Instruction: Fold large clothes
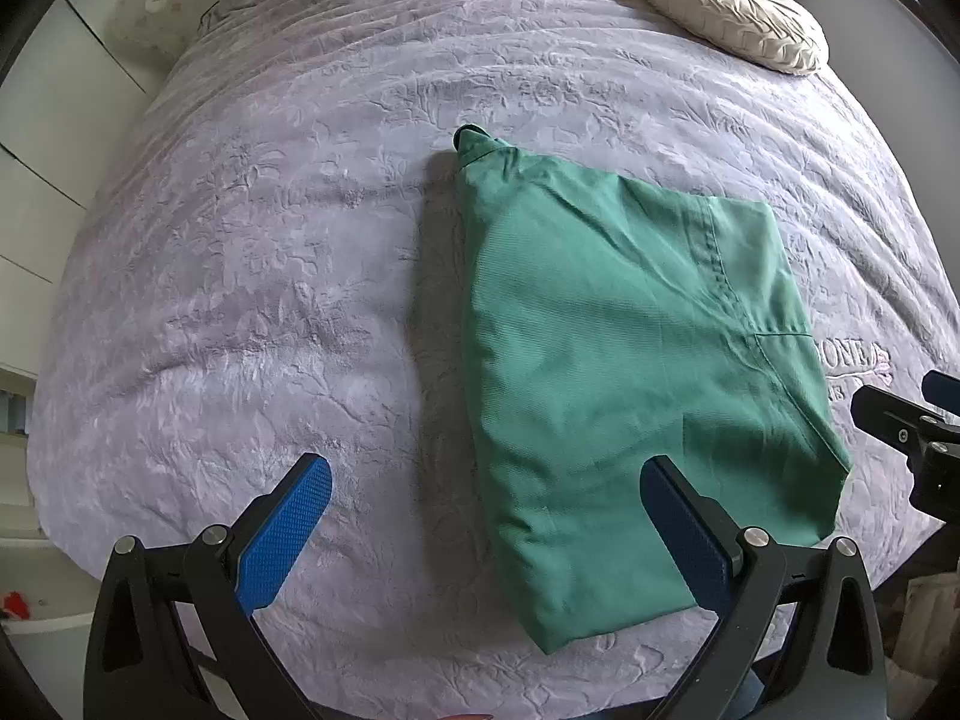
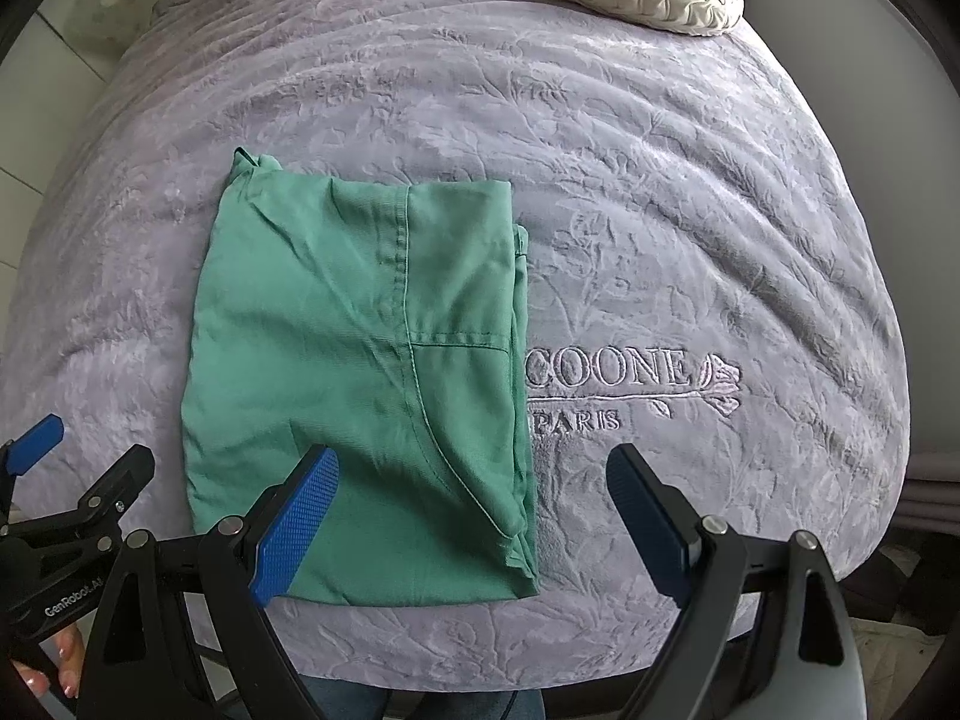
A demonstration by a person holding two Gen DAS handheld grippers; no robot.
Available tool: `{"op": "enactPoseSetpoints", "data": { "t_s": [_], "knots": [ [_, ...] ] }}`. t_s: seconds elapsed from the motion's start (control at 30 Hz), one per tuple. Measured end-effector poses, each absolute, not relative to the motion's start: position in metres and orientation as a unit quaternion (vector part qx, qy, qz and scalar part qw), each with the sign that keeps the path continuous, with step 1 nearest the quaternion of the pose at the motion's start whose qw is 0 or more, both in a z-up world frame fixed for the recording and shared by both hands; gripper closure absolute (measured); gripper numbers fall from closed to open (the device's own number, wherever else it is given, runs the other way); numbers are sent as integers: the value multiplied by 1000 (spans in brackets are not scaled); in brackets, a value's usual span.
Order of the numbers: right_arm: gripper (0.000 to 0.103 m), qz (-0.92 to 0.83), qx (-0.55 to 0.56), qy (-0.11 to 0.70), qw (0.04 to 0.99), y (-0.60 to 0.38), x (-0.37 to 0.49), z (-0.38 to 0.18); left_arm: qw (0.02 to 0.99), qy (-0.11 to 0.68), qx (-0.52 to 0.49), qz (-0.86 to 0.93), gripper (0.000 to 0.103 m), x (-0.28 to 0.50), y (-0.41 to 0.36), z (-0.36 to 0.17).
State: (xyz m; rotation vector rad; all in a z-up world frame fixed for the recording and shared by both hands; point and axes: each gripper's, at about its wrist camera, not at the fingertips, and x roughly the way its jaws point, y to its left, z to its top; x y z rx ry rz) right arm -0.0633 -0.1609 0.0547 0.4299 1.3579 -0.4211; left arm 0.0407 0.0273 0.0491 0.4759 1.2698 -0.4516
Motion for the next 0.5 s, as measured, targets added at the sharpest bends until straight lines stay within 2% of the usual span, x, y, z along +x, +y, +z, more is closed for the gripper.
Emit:
{"op": "enactPoseSetpoints", "data": {
  "t_s": [0.5],
  "knots": [
    [10, -194, 191, 620, 736, -160, -62, 54, 756, 581, 223, -203, 0, 42, 27, 50]
  ]
}}
